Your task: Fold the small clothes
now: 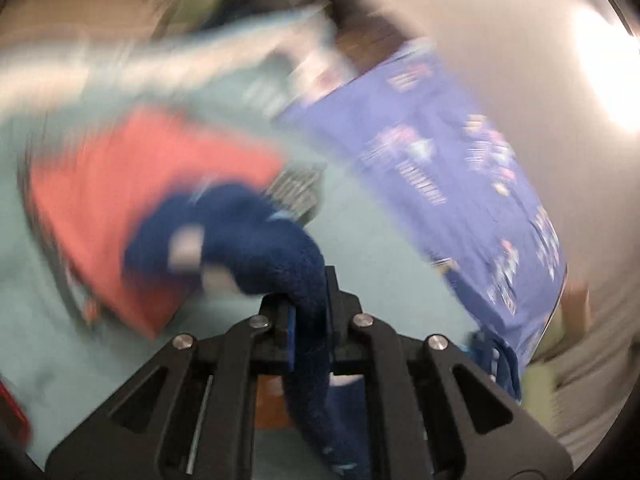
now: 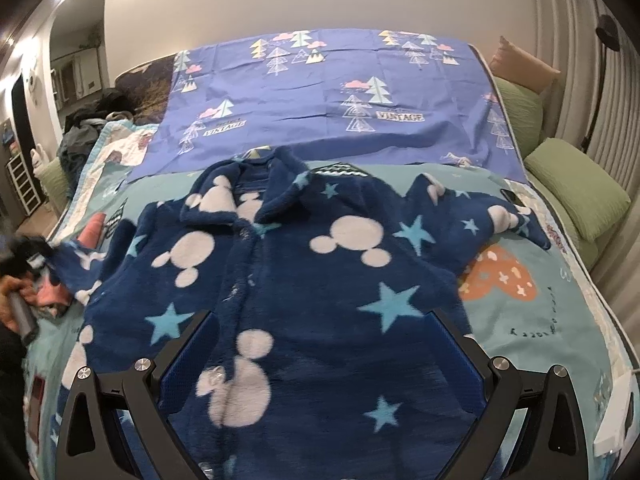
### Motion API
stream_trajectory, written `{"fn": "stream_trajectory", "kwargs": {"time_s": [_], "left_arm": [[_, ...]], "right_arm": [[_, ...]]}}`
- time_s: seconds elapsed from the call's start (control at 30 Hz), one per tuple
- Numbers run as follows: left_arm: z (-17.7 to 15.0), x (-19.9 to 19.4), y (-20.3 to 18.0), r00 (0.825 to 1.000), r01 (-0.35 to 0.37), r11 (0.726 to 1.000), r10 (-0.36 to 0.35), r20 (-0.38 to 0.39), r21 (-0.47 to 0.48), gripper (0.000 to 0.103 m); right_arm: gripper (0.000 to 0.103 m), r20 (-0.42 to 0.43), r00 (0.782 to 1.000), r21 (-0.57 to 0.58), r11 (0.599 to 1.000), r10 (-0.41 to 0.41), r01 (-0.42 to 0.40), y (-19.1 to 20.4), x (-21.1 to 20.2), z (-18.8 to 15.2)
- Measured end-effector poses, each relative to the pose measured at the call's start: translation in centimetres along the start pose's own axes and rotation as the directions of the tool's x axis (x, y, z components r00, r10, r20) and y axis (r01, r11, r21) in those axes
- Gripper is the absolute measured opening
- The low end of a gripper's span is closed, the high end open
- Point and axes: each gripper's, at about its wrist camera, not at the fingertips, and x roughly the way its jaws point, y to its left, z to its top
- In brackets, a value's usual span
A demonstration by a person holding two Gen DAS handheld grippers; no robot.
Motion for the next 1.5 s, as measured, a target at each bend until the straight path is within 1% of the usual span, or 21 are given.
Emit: {"fn": "stream_trajectory", "kwargs": {"time_s": [0.1, 0.2, 0.3, 0.33, 0.37, 0.4, 0.5, 0.53, 0.63, 0.7, 0.73, 0.8, 0.9, 0.93, 1.07, 1.2, 1.3, 1.37, 1.43, 1.47, 1.5], "left_arm": [[-0.6, -4.5, -8.4, 0.989, 0.109, 0.969, -0.129, 0.077, 0.223, 0.012], [-3.7, -8.0, -16.2, 0.961, 0.195, 0.883, -0.259, 0.096, 0.428, 0.012], [-9.0, -9.5, -22.1, 0.936, 0.273, 0.761, -0.35, 0.018, 0.589, 0.012], [-11.3, -9.4, -24.0, 0.93, 0.303, 0.705, -0.367, -0.037, 0.641, 0.013], [-13.0, -9.0, -25.2, 0.927, 0.318, 0.667, -0.368, -0.073, 0.673, 0.013], [-15.7, -8.2, -26.8, 0.925, 0.336, 0.613, -0.356, -0.13, 0.715, 0.013], [-20.6, -5.6, -29.2, 0.914, 0.401, 0.517, -0.281, -0.292, 0.756, 0.025], [-22.2, -4.5, -29.8, 0.905, 0.426, 0.498, -0.246, -0.348, 0.755, 0.029], [-24.8, -4.5, -29.4, 0.878, 0.477, 0.465, -0.216, -0.426, 0.746, 0.045], [-24.7, -5.1, -29.0, 0.879, 0.476, 0.449, -0.219, -0.423, 0.757, 0.056], [-24.2, -5.6, -28.5, 0.887, 0.461, 0.447, -0.228, -0.4, 0.766, 0.059], [-22.9, -6.7, -27.3, 0.913, 0.408, 0.473, -0.23, -0.338, 0.78, 0.069], [-20.5, -7.3, -24.6, 0.931, 0.364, 0.544, -0.223, -0.288, 0.756, 0.074], [-19.4, -7.1, -23.3, 0.942, 0.334, 0.58, -0.203, -0.266, 0.743, 0.074], [-17.2, -5.5, -19.2, 0.972, 0.222, 0.688, -0.103, -0.21, 0.692, 0.075], [-16.6, -3.6, -15.7, 0.974, 0.142, 0.775, 0.001, -0.226, 0.616, 0.075], [-17.0, -3.1, -14.4, 0.969, 0.129, 0.796, 0.024, -0.245, 0.591, 0.075], [-17.4, -2.8, -14.1, 0.971, 0.094, 0.788, 0.063, -0.231, 0.609, 0.075], [-17.6, -2.4, -13.6, 0.968, 0.069, 0.784, 0.097, -0.233, 0.616, 0.075], [-17.7, -2.3, -13.4, 0.965, 0.071, 0.786, 0.101, -0.24, 0.614, 0.075], [-17.8, -2.3, -13.3, 0.965, 0.075, 0.789, 0.097, -0.245, 0.61, 0.075]], "right_arm": [[0.103, 0.005, 1.0, 0.024, 1.0, -0.003, 0.003, -0.7, -0.1, 0.1], [0.103, 0.006, 1.0, 0.055, 0.998, 0.005, -0.005, -1.5, -0.2, 0.1], [0.103, 0.012, 1.0, 0.076, 0.997, 0.003, -0.004, -2.5, -0.6, 0.0], [0.103, 0.013, 1.0, 0.079, 0.997, -0.003, 0.002, -2.8, -0.6, -0.1], [0.103, 0.011, 1.0, 0.087, 0.996, -0.013, 0.012, -3.3, -0.7, -0.2], [0.103, 0.009, 1.0, 0.095, 0.995, -0.02, 0.019, -3.8, -0.7, -0.3], [0.103, -0.014, 1.0, 0.13, 0.991, -0.025, 0.027, -5.4, -0.5, -0.7], [0.103, -0.023, 0.999, 0.141, 0.99, -0.025, 0.028, -5.9, -0.4, -0.9], [0.103, -0.055, 0.998, 0.163, 0.986, -0.02, 0.029, -7.2, -0.2, -1.7], [0.103, -0.072, 0.997, 0.176, 0.984, 0.003, 0.01, -7.8, 0.1, -1.9], [0.103, -0.079, 0.997, 0.183, 0.983, 0.021, -0.007, -8.0, 0.3, -1.9], [0.103, -0.09, 0.992, 0.204, 0.977, 0.087, -0.067, -8.2, 0.9, -1.8], [0.103, -0.116, 0.979, 0.228, 0.964, 0.169, -0.139, -7.6, 2.2, -1.2], [0.103, -0.122, 0.976, 0.221, 0.963, 0.182, -0.152, -7.0, 2.7, -0.9], [0.103, -0.132, 0.973, 0.089, 0.98, 0.19, -0.179, -3.0, 3.9, 0.7], [0.103, -0.143, 0.974, -0.093, 0.977, 0.176, -0.191, 3.8, 5.3, 2.5], [0.103, -0.145, 0.983, -0.235, 0.962, 0.111, -0.143, 8.8, 7.0, 3.1], [0.103, -0.113, 0.992, -0.326, 0.945, -0.059, 0.019, 10.7, 9.3, 2.9], [0.102, -0.108, 0.977, -0.313, 0.938, -0.187, 0.145, 9.8, 11.1, 2.9], [0.102, -0.135, 0.968, -0.239, 0.955, -0.212, 0.176, 7.6, 11.5, 3.0], [0.102, -0.157, 0.969, -0.151, 0.974, -0.191, 0.167, 5.5, 11.2, 3.1]]}}
